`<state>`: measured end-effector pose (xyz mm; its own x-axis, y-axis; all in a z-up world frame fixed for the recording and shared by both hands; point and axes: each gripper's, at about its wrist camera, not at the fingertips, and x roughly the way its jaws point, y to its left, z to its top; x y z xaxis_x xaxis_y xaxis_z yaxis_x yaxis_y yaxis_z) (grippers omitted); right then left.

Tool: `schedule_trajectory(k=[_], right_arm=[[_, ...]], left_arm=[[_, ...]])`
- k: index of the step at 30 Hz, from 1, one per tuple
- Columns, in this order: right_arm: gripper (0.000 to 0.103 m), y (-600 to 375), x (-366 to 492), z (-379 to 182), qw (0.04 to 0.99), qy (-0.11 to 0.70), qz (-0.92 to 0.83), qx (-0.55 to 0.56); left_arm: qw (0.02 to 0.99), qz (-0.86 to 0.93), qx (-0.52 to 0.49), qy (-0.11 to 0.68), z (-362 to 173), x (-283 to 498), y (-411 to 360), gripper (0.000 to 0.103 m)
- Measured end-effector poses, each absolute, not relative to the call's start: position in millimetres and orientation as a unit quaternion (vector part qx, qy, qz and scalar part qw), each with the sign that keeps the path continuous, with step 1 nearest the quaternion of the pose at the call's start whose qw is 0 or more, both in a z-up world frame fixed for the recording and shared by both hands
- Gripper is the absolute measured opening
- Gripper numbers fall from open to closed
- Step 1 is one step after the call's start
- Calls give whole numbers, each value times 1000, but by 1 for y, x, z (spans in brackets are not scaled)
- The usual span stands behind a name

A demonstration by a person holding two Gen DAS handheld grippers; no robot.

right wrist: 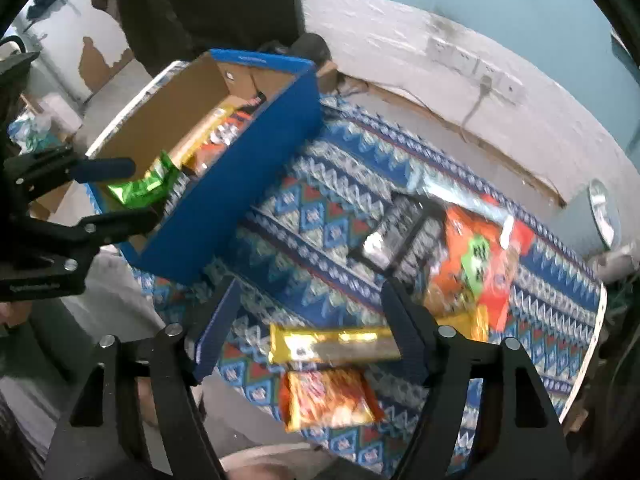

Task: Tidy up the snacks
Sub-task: 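Drop the green bag into the box with the left tool while the right tool releases the black pack, then grasp a long gold wafer bar with the left tool while the right tool grasps an orange chip bag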

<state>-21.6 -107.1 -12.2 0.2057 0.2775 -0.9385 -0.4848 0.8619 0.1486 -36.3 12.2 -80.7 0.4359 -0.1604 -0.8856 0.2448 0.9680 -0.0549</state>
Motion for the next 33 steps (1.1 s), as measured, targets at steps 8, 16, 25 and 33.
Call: schedule_trajectory(k=[8,16,25,33], right_arm=[[78,-140,-32,-39,748,616,243,-37],[80,-150,-41,-73,710,661,242,-12],[83,-140,-50,-101,681,688,247,-32],[83,-121,-61,-134,651,710,245,-110]], left_arm=[[825,-147,53,544,-98,-36,-17,63],[805,-164,74,565,-116,-40,-37,63],[785,-171,103,587,-139,-43,-54,63],[777,-162,91,601,-146,-39,-50,63]])
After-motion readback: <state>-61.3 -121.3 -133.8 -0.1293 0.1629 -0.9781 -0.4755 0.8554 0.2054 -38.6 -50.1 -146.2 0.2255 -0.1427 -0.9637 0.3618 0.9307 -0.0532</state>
